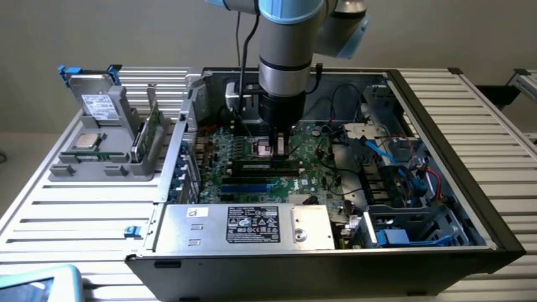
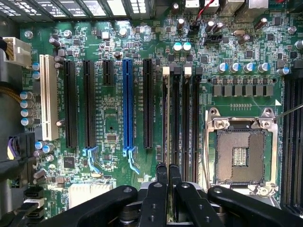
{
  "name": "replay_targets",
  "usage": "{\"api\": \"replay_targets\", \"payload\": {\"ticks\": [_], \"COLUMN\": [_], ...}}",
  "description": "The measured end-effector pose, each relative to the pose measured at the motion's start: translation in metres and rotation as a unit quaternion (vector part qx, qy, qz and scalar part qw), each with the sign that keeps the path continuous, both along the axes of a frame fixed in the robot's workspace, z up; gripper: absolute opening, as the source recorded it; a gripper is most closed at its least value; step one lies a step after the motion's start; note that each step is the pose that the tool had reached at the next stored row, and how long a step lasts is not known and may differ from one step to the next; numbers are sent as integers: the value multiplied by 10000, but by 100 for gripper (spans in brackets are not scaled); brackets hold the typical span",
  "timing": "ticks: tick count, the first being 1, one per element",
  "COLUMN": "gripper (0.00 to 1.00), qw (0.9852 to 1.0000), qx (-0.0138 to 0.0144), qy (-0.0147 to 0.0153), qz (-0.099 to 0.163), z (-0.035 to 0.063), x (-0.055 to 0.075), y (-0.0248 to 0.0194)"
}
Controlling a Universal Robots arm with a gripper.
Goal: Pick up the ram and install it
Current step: 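Insert the ram into the slot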
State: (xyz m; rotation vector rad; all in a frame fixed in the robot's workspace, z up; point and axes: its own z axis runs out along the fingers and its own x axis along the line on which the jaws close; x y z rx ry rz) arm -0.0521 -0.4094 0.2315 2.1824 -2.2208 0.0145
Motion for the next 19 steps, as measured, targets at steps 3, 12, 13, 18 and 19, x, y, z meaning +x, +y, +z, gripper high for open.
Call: {"api": "replay_targets", "payload": {"ticks": [3, 12, 13, 18, 19], "gripper": [13, 13, 13, 13, 13], "qw": [10000, 10000, 10000, 10000, 10000], "qx": [1, -1, -2, -5, -5], "qy": [-13, -41, -45, -56, -57], "qz": [-1, -1, -1, 0, -1], "z": [-1, -9, -11, -22, -22], "x": [-3, -21, -25, -29, -29], "y": [1, 0, 0, 0, 1]}}
